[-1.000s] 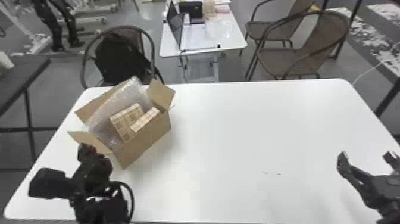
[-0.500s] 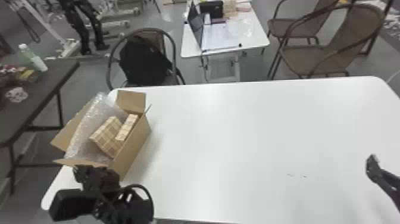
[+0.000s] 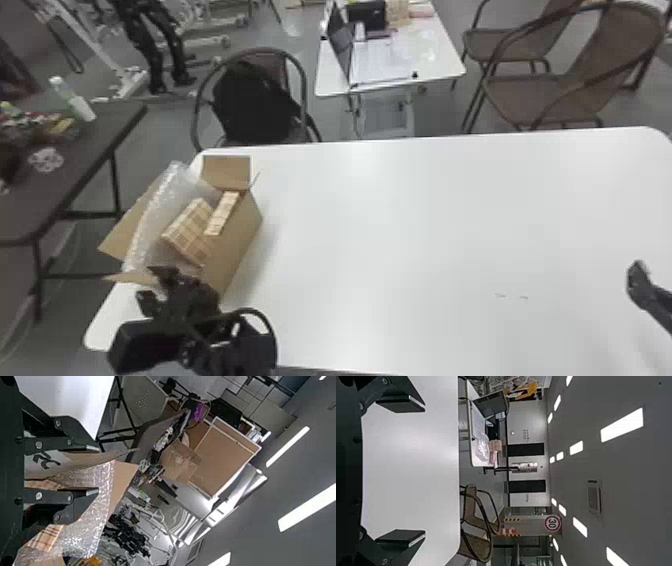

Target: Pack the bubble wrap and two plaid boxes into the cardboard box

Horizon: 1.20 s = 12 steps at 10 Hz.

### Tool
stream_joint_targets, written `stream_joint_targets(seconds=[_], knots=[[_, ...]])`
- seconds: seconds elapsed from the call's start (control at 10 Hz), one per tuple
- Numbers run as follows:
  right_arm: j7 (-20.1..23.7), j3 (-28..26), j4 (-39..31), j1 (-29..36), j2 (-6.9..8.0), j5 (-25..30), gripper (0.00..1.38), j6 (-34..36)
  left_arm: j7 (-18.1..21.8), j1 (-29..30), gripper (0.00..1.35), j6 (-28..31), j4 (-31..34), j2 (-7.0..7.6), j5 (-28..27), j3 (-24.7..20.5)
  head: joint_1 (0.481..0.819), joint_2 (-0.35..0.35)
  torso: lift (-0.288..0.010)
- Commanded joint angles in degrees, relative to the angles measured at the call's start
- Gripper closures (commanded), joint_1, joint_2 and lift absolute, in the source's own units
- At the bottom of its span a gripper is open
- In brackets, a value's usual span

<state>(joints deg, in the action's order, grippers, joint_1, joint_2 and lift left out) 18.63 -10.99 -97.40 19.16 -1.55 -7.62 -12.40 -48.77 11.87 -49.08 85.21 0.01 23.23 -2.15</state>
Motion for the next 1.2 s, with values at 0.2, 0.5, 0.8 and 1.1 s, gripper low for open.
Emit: stream_joint_targets(seconds=[0.2, 0.5, 0.8, 1.1], knots=[[-0.1, 0.6, -1.9, 0.4, -0.04, 1.9, 0.18, 0.0, 0.4, 2.5, 0.01, -2.9, 2.6, 0.52, -15.3, -0.9, 0.695, 0.224, -0.107], [-0.4, 2.3, -10.1, 3.6, 1.60, 5.2, 0.18, 5.3, 15.9, 15.5, 0.01, 13.0, 18.5, 0.43, -18.1, 2.9, 0.695, 0.179, -0.107], [-0.4, 6.8, -14.0, 7.6, -0.48, 4.8, 0.18, 11.1, 33.5, 25.0, 0.10, 27.1, 25.4, 2.19, -19.1, 3.6, 0.695, 0.098, -0.107], [1.1, 6.2, -19.1, 16.1, -1.18, 5.7, 0.18, 13.9, 32.3, 31.4, 0.12, 28.7, 27.6, 2.89, -20.9, 4.5, 0.695, 0.105, -0.107]])
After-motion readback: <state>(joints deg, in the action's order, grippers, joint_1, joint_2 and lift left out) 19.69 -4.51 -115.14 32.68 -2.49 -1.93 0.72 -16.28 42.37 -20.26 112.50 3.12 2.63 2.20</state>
